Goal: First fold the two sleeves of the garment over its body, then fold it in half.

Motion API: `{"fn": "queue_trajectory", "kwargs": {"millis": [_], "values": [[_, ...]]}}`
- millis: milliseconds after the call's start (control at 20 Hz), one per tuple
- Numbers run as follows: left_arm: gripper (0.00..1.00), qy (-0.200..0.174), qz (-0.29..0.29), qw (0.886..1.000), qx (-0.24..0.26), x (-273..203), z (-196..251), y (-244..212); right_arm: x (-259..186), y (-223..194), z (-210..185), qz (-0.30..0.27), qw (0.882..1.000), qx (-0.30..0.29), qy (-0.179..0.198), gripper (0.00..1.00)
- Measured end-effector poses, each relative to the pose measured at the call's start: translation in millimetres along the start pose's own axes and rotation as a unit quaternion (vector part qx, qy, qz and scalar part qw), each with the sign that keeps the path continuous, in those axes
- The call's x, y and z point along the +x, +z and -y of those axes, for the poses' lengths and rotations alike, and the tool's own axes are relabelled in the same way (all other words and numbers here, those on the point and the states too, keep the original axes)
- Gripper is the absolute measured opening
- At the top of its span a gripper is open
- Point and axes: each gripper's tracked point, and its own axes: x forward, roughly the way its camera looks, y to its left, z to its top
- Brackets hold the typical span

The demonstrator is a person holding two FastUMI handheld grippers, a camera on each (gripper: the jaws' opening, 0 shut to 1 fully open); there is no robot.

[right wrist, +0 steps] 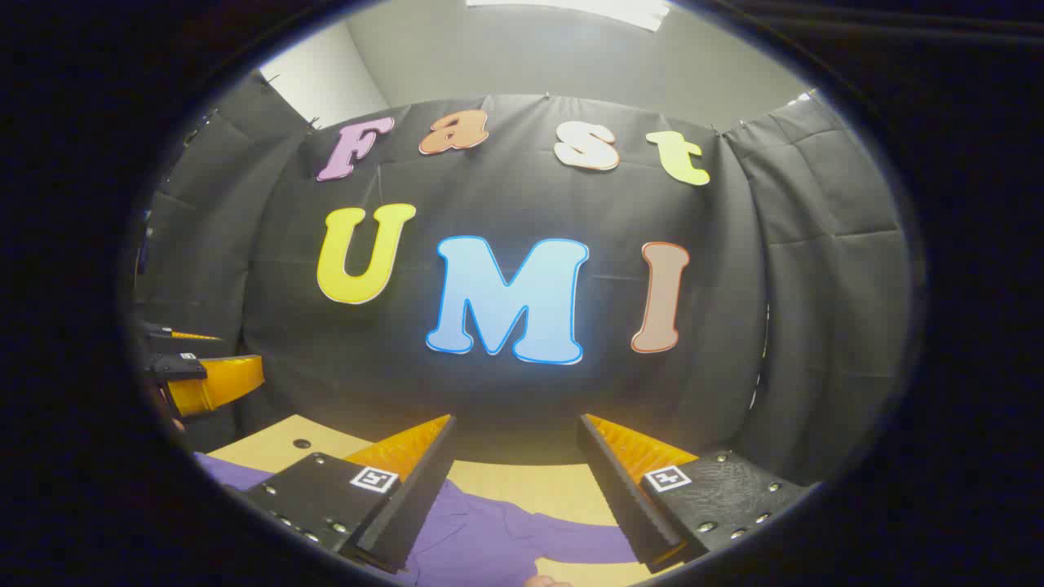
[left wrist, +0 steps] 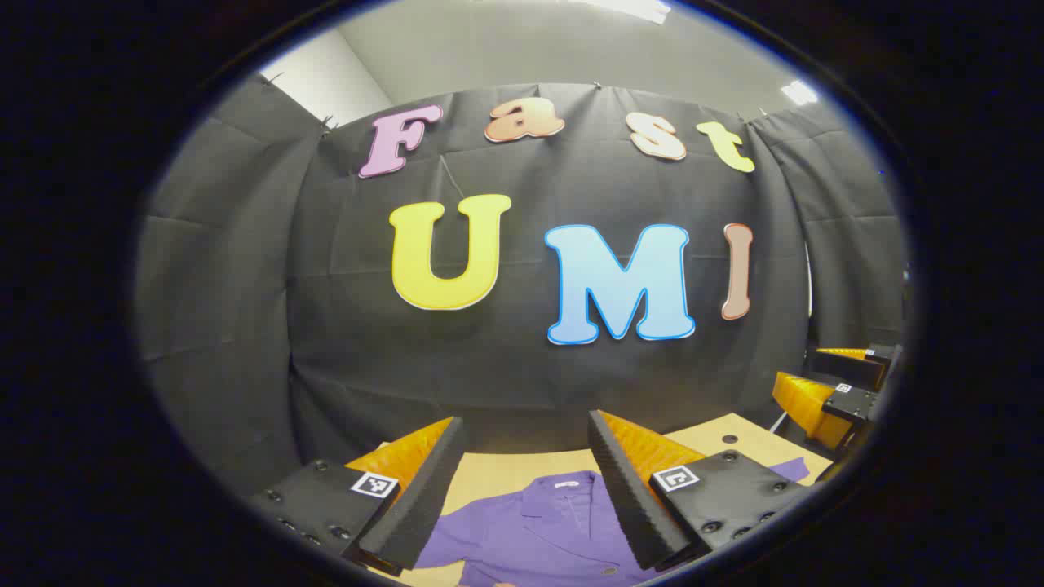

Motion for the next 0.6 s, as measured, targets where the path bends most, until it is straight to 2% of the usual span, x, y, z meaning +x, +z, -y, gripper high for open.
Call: {"fn": "queue_trajectory", "kwargs": {"millis": [600], "values": [[1.00,0.018,0.003,1.000,0.013,-7.9,8.3,1.0,0.1,1.8,3.0,-0.009,1.000,0.016,-0.004,0.94]]}}
